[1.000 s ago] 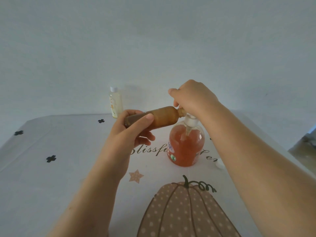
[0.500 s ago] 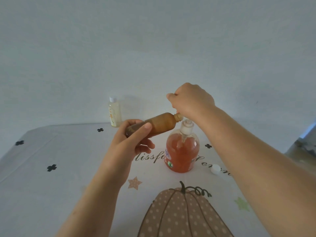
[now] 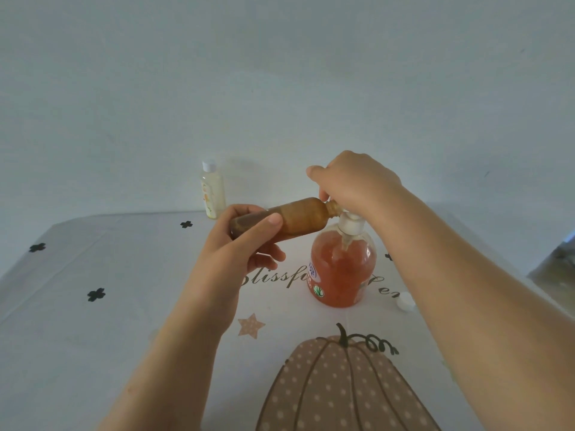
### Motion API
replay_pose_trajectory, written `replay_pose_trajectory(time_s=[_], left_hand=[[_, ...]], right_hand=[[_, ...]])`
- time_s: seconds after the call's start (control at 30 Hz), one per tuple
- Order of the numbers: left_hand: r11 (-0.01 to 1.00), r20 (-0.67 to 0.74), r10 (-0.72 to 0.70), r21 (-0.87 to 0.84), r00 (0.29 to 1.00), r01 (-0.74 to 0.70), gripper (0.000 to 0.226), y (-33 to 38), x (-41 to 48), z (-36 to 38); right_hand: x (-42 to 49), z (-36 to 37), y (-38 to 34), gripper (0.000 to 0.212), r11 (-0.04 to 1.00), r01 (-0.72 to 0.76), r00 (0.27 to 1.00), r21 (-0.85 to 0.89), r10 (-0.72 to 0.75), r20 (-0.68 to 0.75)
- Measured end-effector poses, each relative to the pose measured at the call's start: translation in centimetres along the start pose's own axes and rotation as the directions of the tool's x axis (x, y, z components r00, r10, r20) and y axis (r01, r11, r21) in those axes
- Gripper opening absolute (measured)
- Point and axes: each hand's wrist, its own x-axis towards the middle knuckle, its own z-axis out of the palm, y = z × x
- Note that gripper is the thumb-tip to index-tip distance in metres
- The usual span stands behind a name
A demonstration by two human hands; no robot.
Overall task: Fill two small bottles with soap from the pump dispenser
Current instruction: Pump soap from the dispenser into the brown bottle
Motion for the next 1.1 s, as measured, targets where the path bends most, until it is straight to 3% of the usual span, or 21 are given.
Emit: replay_pose_trajectory(time_s=[0.37, 0.67, 1.1], left_hand=[[1.000, 0.001, -0.020, -0.008, 1.000, 0.020, 0.031, 0.0, 0.0, 0.1], [1.000, 0.018, -0.003, -0.020, 1.000, 0.004, 0.029, 0.3, -0.3, 0.3], [0.998, 0.016, -0.037, -0.051, 0.999, 0.038, 0.026, -0.2, 0.1, 0.0]], right_hand=[[-0.2, 0.1, 0.1, 0.039, 0.998, -0.001, 1.000, 0.063, 0.001, -0.005], [-0.5, -1.6, -0.6, 0.035, 0.999, 0.025, 0.999, -0.036, -0.026, -0.032], [0.0, -0.2, 0.0, 0.038, 0.998, 0.020, 1.000, 0.060, -0.019, -0.019]])
